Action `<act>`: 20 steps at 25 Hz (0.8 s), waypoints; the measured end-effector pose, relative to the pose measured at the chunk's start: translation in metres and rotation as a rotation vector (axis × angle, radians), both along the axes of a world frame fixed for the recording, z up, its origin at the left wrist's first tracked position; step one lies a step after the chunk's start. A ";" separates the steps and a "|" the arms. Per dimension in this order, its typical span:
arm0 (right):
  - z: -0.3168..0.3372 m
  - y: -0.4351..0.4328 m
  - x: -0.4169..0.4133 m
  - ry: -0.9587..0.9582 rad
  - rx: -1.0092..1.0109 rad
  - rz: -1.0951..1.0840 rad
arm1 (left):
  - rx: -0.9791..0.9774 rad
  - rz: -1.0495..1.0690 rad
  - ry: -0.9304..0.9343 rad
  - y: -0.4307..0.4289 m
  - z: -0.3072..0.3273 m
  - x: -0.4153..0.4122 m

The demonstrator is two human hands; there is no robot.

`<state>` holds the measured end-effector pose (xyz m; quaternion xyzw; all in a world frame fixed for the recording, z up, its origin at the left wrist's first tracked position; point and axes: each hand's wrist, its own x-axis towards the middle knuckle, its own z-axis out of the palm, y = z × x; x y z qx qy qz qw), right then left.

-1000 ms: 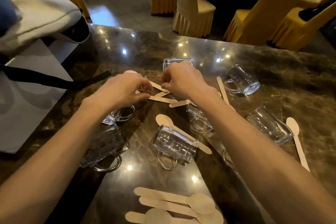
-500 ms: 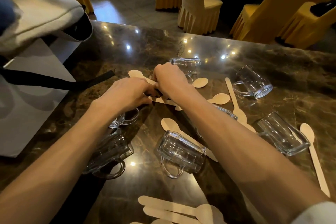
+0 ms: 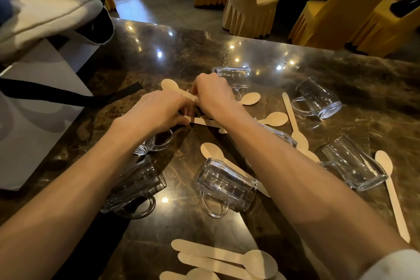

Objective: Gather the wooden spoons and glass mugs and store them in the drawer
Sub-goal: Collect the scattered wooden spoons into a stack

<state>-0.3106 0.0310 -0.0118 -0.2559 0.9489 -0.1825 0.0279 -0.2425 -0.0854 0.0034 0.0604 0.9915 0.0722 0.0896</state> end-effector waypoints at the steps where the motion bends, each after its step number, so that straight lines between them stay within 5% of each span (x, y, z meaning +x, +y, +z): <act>1: 0.000 0.001 0.000 -0.007 -0.005 0.004 | 0.014 -0.003 0.008 0.000 0.001 0.001; 15: 0.034 0.050 0.012 -0.029 -0.160 -0.062 | 0.206 0.057 0.093 -0.003 0.015 0.014; 20: 0.052 0.067 0.022 0.042 -0.176 -0.039 | 0.428 0.039 0.090 0.004 0.027 0.021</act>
